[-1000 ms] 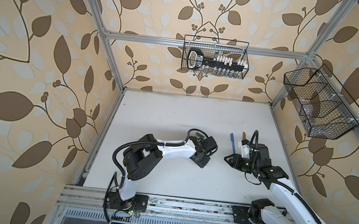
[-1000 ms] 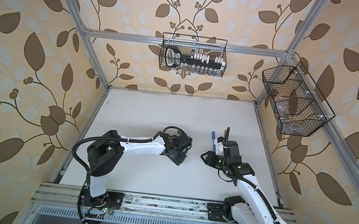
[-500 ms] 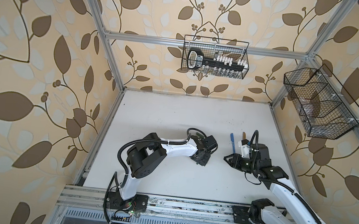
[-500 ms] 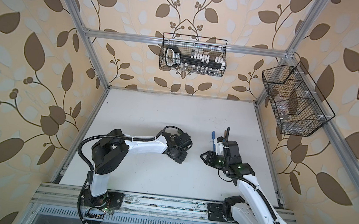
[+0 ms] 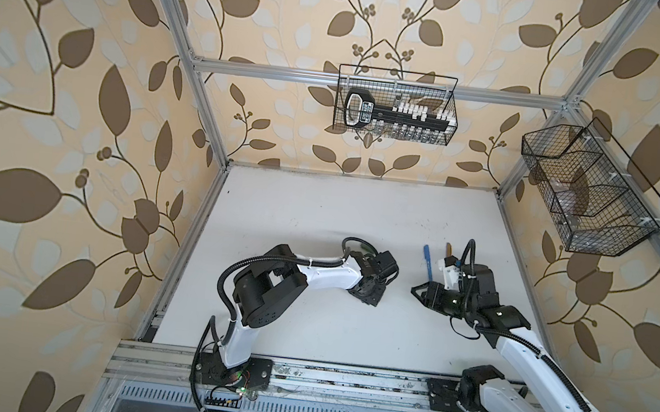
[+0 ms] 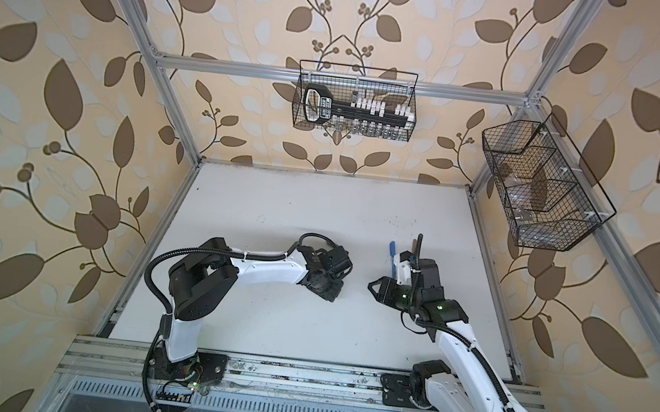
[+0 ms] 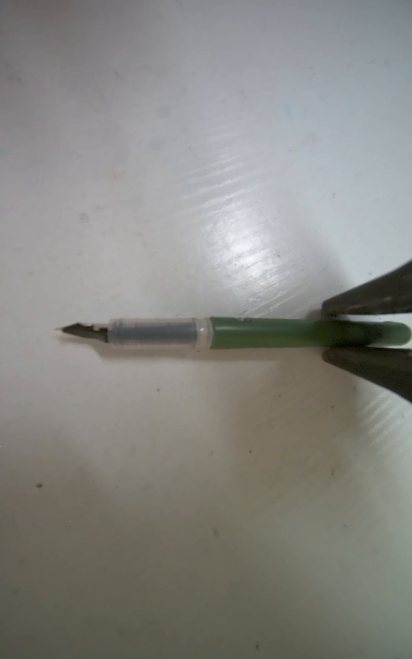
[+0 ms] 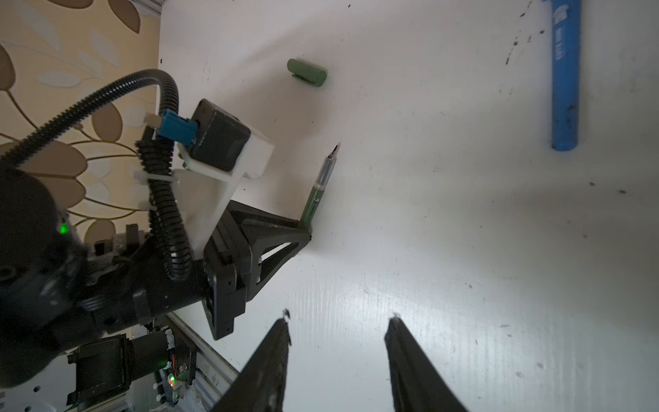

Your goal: Insert the pens into the pen caps

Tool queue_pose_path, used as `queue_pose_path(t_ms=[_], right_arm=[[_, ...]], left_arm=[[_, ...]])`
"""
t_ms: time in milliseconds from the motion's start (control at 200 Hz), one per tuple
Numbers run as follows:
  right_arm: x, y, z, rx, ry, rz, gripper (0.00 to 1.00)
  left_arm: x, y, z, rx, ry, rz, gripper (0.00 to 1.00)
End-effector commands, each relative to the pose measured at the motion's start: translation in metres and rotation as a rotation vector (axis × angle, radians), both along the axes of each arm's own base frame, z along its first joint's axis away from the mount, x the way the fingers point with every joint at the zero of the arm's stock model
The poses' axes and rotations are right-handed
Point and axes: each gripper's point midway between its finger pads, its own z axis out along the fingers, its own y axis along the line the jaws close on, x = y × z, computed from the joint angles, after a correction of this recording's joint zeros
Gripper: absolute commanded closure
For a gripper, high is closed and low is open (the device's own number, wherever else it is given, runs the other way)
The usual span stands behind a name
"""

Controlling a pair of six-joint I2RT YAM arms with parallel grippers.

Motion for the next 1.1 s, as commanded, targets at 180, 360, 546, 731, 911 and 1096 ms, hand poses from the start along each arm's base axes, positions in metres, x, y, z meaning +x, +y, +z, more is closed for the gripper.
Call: queue_pose_path(t_ms=[180,360,546,731,911,1096], right_arm=[[0.004,0.003,-0.016,-0.016,0.041,-0.032,0.51],[0.015,0.021,-0.025,-0.021,0.044,-0.03,0.51],[0.03,0.049,-0.03,0.029,0.038,-0.01,0.5],[0.051,0.069,-0.023,0.129,-0.001,-0.023,0.5],[0.063,0.077,-0.023,0.168,-0.013,-0.03,0.49],[0.068,0.087,-0.028,0.209,-0.002,-0.02,0.49]], left_arm=[[0.006,-0.003,0.016,-0.051,-0.029,0.005,0.9],[0.004,-0.01,0.039,-0.128,-0.046,-0.001,0.92],[-0.001,-0.011,0.056,-0.179,-0.052,-0.003,0.92],[-0.007,-0.012,0.06,-0.213,-0.038,0.007,0.91],[-0.009,-0.008,0.061,-0.211,-0.037,0.01,0.91],[-0.009,-0.008,0.067,-0.213,-0.047,0.01,0.91]])
